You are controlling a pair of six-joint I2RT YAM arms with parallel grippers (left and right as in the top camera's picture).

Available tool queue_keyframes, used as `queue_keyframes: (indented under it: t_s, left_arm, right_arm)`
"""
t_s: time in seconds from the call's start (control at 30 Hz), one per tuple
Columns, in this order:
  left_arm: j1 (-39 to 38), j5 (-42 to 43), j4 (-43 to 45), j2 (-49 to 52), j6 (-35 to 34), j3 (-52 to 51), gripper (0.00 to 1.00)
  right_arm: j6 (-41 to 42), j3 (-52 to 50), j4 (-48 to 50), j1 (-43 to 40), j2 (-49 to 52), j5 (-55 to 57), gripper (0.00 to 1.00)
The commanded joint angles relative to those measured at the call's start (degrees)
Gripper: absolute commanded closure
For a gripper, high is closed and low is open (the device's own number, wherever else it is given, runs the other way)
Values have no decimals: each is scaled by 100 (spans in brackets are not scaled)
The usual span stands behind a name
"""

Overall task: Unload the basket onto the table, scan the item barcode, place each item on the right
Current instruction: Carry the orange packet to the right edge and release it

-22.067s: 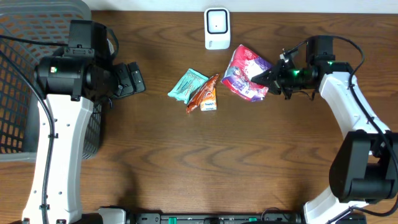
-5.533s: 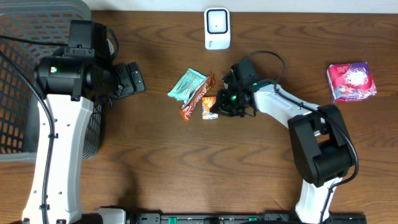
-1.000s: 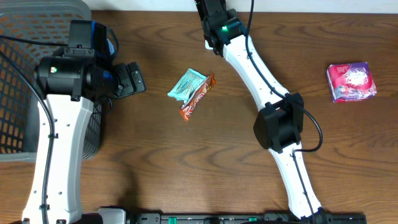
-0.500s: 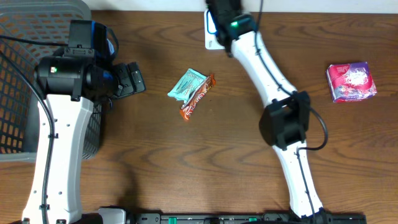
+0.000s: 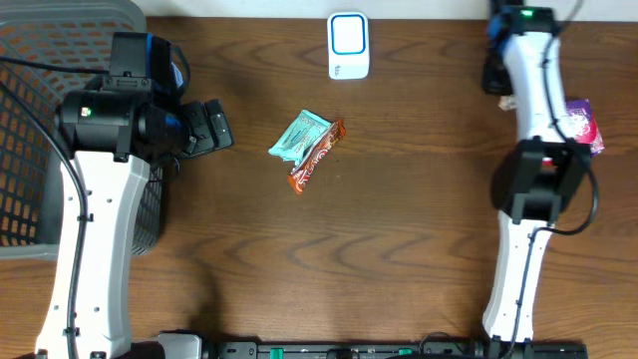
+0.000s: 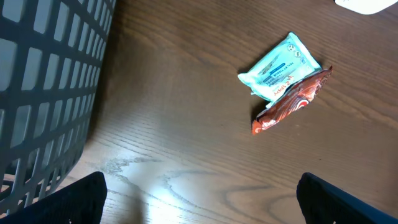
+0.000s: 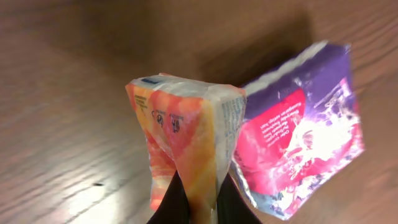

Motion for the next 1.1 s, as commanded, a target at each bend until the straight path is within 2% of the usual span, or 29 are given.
queue_keyframes:
  t_s: [0.0, 0.27, 0.43, 0.6, 0.63, 0.67, 0.93, 1.07]
  left_arm:
    - [20, -52, -22, -17, -50, 7, 2]
    - [20, -52, -22, -17, -50, 7, 2]
    - [20, -52, -22, -17, -50, 7, 2]
    - [20, -52, -22, -17, -50, 7, 2]
    - [20, -52, -22, -17, -50, 7, 2]
    - [20, -52, -24, -17, -50, 7, 2]
    - [20, -52, -24, -17, -50, 7, 2]
    - [20, -52, -22, -17, -50, 7, 2]
  right_arm:
    - [-142, -273, -61, -229, -9, -664, 99]
    - [-269, -1093, -52, -997, -7, 490, 99]
    - [-42, -1213, -216, -1502, -17, 1010, 78]
    - [315, -1025, -387, -1729, -157, 551, 60]
    - [313, -986, -387, -1722, -229, 317, 48]
    - [313, -955, -387, -1705, -293, 122, 1]
    - [164, -704, -413, -1397, -1082, -1878, 1]
    - [164, -704, -726, -1134, -1670, -3130, 1]
